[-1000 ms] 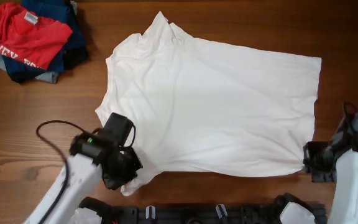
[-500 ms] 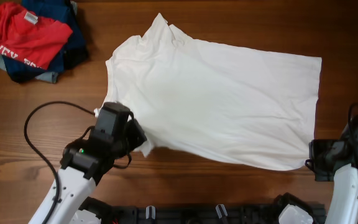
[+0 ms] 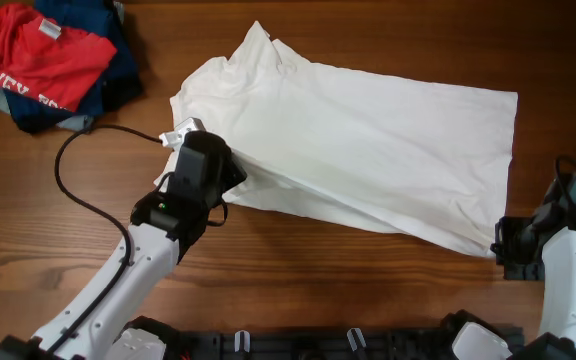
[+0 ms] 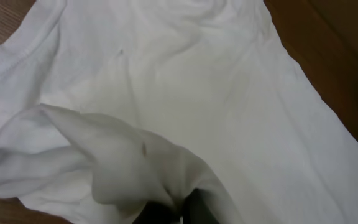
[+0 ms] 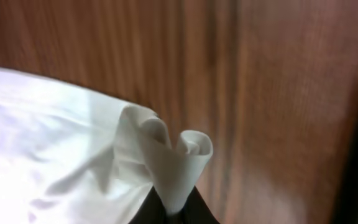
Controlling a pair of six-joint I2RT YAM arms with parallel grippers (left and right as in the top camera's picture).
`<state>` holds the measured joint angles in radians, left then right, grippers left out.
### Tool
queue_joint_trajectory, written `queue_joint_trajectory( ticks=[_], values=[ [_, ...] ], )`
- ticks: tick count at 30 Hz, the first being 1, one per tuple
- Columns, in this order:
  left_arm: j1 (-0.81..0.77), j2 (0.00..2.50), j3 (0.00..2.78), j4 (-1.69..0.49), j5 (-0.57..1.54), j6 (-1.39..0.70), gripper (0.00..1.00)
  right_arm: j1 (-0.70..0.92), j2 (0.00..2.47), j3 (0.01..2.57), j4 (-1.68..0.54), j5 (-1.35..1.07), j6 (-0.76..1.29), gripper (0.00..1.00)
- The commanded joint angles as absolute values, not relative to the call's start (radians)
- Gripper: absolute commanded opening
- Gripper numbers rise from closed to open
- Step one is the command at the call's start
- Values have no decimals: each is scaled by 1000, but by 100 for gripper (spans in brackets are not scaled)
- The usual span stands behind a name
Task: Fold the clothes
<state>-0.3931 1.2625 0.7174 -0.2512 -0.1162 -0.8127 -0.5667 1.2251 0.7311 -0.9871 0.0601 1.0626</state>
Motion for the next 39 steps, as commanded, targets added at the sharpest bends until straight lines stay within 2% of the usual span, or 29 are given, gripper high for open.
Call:
queue_joint_trajectory(
  ticks=[1,12,15,17,18,20,21,22,23,24,27,31,32,36,37,38,39],
  values=[
    [-393,1324,733,-205,-223,-789,4,-570,1249,722,-886,31,1073,6],
    [-393,1453,733,-53,-247,-789,5,-512,1338,722,-636,-80,1076,6],
    [-393,1470,733,-16,-264,-790,9,-457,1376,722,-558,-80,1077,14],
    [-393,1477,733,3,-282,-789,10,-429,1394,722,-510,-79,1072,25],
    [-393,1481,733,17,-291,-789,14,-411,1402,722,-485,-79,1058,36],
    [-393,1487,733,43,-310,-789,39,-395,1404,723,-455,-80,1017,50],
    [-393,1487,733,47,-326,-788,62,-395,1400,725,-447,-80,994,63],
    [-390,1486,734,56,-338,-754,76,-397,1396,733,-449,-80,966,99],
    [-386,1480,736,61,-336,-709,91,-401,1388,750,-456,-87,905,99],
    [-381,1476,742,57,-334,-668,99,-405,1380,768,-466,-98,852,99],
    [-366,1444,778,-5,-334,-601,100,-417,1340,850,-555,-117,721,99],
    [-361,1365,842,-224,-257,-601,98,-418,1286,950,-731,-213,580,99],
    [-361,1353,843,-294,-206,-601,84,-418,1283,947,-775,-268,546,79],
    [-361,1399,842,-380,-163,-582,56,-397,1315,900,-838,-268,515,56],
    [-361,1421,842,-382,-130,-544,47,-390,1327,881,-842,-271,516,49],
    [-361,1464,842,-381,-77,-496,32,-376,1355,847,-841,-271,520,38],
    [-361,1493,842,-379,-70,-493,24,-371,1367,833,-836,-271,525,31]
  ],
)
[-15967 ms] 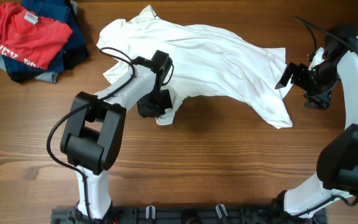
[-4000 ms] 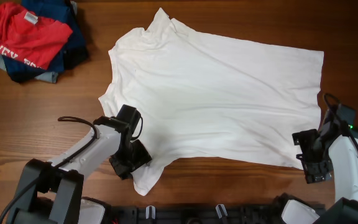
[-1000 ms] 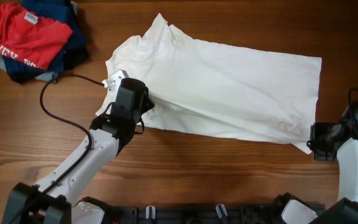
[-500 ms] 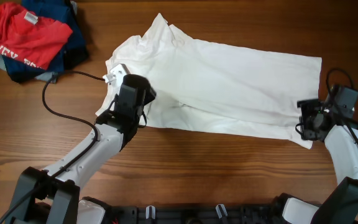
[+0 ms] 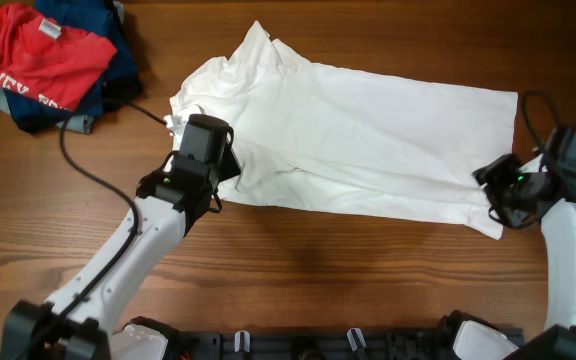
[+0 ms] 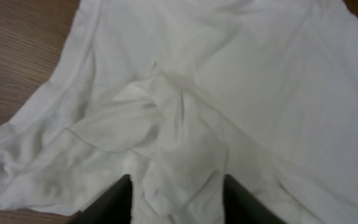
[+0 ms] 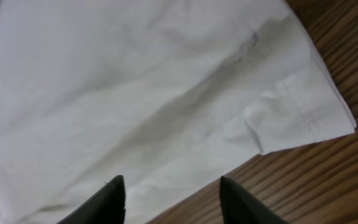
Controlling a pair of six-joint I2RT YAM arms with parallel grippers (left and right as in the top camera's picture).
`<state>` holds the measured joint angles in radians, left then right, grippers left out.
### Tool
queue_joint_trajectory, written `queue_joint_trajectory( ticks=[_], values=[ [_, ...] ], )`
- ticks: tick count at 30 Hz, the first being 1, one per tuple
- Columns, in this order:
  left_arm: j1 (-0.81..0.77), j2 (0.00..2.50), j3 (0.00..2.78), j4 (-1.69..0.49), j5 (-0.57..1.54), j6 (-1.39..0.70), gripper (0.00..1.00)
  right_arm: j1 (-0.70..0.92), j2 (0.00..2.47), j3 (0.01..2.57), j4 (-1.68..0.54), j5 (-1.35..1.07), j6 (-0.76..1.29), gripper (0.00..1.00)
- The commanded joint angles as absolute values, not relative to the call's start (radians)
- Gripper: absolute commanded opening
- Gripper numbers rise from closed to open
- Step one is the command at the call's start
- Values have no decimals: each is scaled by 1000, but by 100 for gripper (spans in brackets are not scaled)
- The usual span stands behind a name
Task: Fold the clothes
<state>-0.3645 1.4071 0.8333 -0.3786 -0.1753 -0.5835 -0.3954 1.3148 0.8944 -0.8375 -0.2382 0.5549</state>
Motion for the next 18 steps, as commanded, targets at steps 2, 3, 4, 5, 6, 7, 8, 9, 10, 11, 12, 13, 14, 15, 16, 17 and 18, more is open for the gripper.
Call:
queue_joint_trajectory(
  ticks=[2,3,4,5,6,7,8,9,10,11,12,13,14,15,16,17,18],
  values=[
    [-359,1550,842,-367,-71,-493,8,-366,1399,798,-804,-287,525,20],
    [-354,1581,842,-357,-70,-493,4,-366,1416,785,-790,-296,524,18],
    [-347,1605,842,-348,-67,-493,4,-366,1432,776,-778,-302,524,17],
    [-337,1628,842,-339,-68,-493,4,-366,1449,770,-768,-301,525,17],
    [-327,1646,842,-332,-67,-493,4,-366,1465,767,-757,-300,524,17],
    [-310,1671,842,-321,-68,-493,4,-366,1483,765,-744,-295,525,17],
    [-292,1688,842,-316,-68,-493,4,-366,1500,764,-733,-289,527,17],
    [-278,1700,842,-313,-68,-493,4,-366,1517,764,-720,-286,527,17],
    [-258,1712,842,-311,-68,-493,4,-366,1530,764,-710,-282,527,17],
    [-236,1720,842,-311,-67,-493,4,-366,1547,764,-699,-279,532,17],
    [-220,1724,842,-311,-67,-493,4,-366,1561,764,-690,-276,542,17],
    [-195,1727,842,-312,-63,-493,4,-366,1576,764,-680,-267,554,17],
    [-181,1727,842,-312,-62,-493,4,-366,1591,764,-669,-261,555,17],
    [-160,1728,842,-315,-58,-493,4,-366,1609,764,-662,-253,561,17],
    [-145,1728,842,-318,-55,-493,4,-366,1619,764,-662,-248,574,16],
    [-136,1728,842,-319,-52,-493,4,-366,1632,764,-662,-235,588,16],
    [-123,1728,842,-325,-52,-493,4,-366,1644,764,-661,-223,592,16]
  ],
)
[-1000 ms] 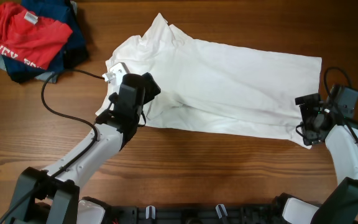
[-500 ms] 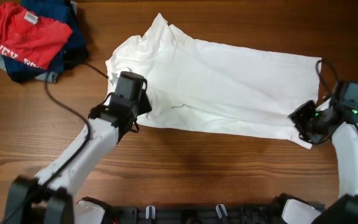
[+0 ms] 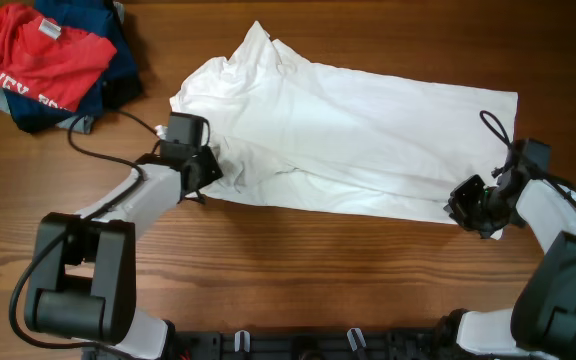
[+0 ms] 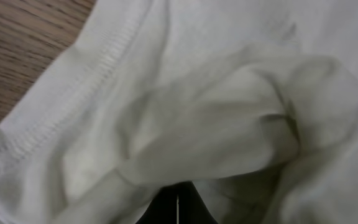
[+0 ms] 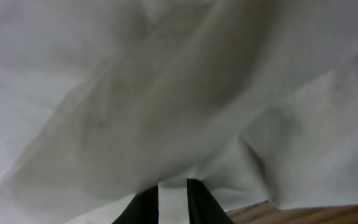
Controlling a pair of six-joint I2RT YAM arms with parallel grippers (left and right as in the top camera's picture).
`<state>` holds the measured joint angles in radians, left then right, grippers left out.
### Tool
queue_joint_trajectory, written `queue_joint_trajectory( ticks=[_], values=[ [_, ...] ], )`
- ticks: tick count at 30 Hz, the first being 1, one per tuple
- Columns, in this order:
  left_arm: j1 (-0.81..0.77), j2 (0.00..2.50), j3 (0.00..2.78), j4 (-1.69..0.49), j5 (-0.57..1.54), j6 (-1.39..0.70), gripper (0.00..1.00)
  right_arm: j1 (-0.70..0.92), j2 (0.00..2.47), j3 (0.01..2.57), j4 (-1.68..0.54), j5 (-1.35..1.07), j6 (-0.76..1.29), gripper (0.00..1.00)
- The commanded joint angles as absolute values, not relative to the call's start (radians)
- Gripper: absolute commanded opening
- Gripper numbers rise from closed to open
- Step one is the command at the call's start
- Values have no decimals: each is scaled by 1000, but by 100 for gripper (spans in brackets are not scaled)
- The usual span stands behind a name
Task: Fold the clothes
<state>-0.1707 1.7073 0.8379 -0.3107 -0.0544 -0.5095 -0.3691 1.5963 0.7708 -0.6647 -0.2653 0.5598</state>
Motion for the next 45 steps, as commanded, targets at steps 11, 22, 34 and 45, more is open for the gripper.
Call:
queue_joint_trajectory(
  ticks=[11,22,34,45],
  values=[
    [-94,1728,842,-364,-59,-493,4,-372,1691,766,-735,-22,722,6],
    [33,1726,842,-516,-90,-597,4,-430,1687,858,-850,22,732,4],
    [110,1596,842,-752,-86,-641,4,-430,1687,920,-886,113,744,4],
    [109,1314,842,-851,-11,-659,4,-431,1612,1061,-1019,70,709,4]
  ],
)
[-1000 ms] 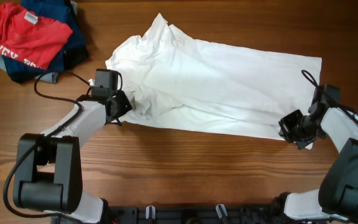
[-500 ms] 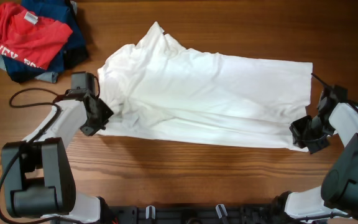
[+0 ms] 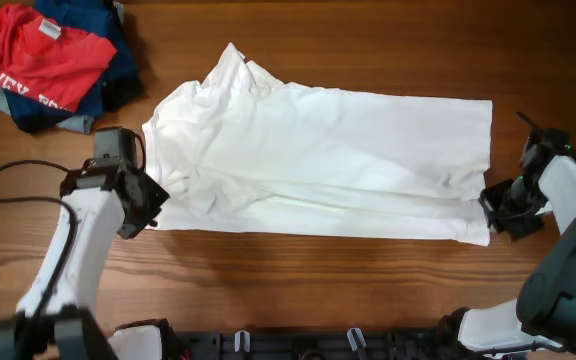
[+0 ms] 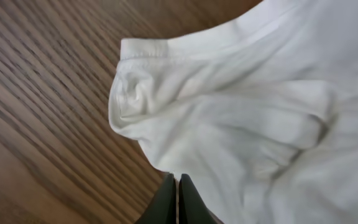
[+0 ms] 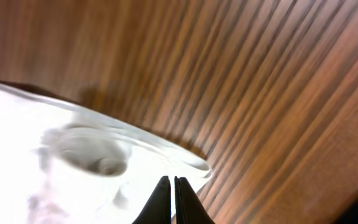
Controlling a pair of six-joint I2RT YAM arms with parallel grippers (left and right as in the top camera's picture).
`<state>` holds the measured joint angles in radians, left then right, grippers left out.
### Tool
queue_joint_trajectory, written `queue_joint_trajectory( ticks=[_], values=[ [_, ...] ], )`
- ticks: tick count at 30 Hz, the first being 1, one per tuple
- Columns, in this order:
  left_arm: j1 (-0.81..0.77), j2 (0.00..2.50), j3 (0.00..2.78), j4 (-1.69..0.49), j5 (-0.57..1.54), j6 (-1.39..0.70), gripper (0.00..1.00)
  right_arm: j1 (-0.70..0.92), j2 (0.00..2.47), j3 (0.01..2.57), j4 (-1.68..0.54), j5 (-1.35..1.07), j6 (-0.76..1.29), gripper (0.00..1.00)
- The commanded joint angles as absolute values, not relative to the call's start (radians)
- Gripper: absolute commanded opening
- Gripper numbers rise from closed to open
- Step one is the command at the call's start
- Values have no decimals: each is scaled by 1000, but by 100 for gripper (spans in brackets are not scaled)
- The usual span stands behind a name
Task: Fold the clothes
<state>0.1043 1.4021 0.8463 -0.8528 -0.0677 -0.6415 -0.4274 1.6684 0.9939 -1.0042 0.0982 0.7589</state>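
Observation:
A white T-shirt (image 3: 318,150) lies lengthwise across the wooden table (image 3: 298,280), its near long edge folded over and its collar at the upper left. My left gripper (image 3: 151,207) is shut on the shirt's lower left corner, where the fabric bunches (image 4: 142,106) just ahead of the closed jaws (image 4: 177,184). My right gripper (image 3: 495,208) is shut on the lower right corner; in the right wrist view the hem (image 5: 104,155) curls in front of the closed jaws (image 5: 171,185).
A pile of other clothes, a red shirt (image 3: 33,55) on top of dark blue ones (image 3: 88,30), sits at the table's far left corner. The left arm's black cable (image 3: 8,175) loops over the table beside the arm.
The whole shirt has shifted left and lies flatter and straighter. My left gripper is further left and nearer the front edge; my right gripper is now at the outermost right corner. Both are still shut.
First both grippers were shut on the shirt's near edge, holding it up. Then they stood open above the shirt, the near edge laid over the body. Then each was shut on fabric at an end, and now the shirt lies further left, stretched between them.

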Motion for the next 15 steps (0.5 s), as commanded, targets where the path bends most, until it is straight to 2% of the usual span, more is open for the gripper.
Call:
queue_joint_trajectory(
  ticks=[1,3,4,5,6,7,9,10,15],
  values=[
    [108,1292,842,-847,45,-659,4,-432,1591,1070,-1013,-3,632,5],
    [98,1277,842,-838,108,-659,4,-431,1562,1071,-1003,-165,507,11],
    [88,1278,842,-832,121,-654,4,-431,1553,1071,-1005,-243,455,18],
    [71,1286,842,-821,141,-619,4,-425,1548,1071,-1008,-326,400,31],
    [49,1298,842,-812,163,-587,16,-415,1548,1071,-1015,-391,350,61],
    [33,1311,842,-808,179,-577,28,-401,1548,1070,-1019,-424,316,84],
    [3,1341,842,-804,187,-576,50,-368,1548,1069,-1037,-445,287,93],
    [-9,1361,842,-800,186,-576,54,-348,1548,1069,-1047,-442,289,94],
    [-46,1499,842,-731,247,-529,53,-259,1548,1069,-1042,-442,298,94]
  ],
)
